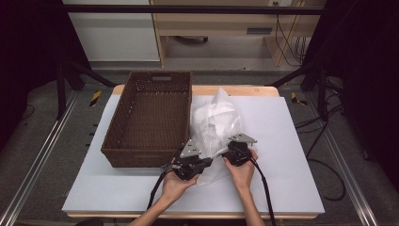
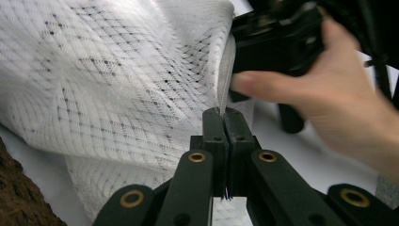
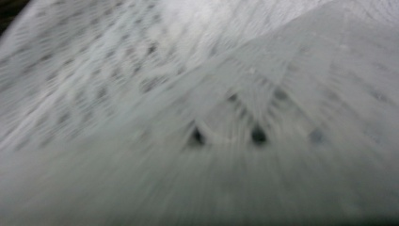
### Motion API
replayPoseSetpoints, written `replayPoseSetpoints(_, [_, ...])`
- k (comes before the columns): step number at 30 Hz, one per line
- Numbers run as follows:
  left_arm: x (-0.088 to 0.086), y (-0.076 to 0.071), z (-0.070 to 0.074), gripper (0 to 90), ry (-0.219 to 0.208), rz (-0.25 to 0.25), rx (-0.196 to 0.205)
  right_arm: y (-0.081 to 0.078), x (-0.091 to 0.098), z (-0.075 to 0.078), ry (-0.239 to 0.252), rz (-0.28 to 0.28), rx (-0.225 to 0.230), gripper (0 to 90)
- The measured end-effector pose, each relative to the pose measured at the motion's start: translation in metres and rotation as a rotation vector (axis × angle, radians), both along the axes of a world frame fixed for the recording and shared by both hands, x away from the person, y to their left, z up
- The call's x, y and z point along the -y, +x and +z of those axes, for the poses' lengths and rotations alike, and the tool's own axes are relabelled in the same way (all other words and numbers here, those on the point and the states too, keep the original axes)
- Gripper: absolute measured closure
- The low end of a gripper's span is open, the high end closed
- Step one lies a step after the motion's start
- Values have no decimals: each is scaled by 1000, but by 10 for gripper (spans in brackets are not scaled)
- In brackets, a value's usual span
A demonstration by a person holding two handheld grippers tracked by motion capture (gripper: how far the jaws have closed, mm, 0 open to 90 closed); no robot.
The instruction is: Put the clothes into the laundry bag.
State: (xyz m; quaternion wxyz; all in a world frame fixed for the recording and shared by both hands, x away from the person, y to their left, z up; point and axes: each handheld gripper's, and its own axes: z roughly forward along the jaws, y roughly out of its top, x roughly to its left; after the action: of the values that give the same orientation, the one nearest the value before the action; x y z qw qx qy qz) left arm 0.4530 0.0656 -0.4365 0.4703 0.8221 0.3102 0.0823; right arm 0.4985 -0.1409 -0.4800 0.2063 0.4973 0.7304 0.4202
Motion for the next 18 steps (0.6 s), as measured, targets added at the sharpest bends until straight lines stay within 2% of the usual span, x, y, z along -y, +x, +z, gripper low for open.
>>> replayPoseSetpoints(4, [-2,2,0,890,-2,9,-1,-18,14,13,28,63,-3,519])
replayPoseSetpoints(8, [-3,3,0,890,-5,16,-1,-36,27,21,6,81,15,447])
replayPoseSetpoints(10, [-3,3,0,890,-3,18,0,-42,30,20,-32,89,20,439])
replayPoseSetpoints(12, [-4,3,1,890,-5,18,1,-49,33,18,-36,101,6,434])
replayPoseSetpoints(14, [-4,3,1,890,-5,19,3,-54,36,17,-58,104,11,442])
replayPoseSetpoints(16, [-3,3,0,890,-3,17,0,-56,39,16,-68,104,17,444])
replayPoseSetpoints(18, [-3,2,0,890,0,16,0,-57,40,14,-86,99,2,444])
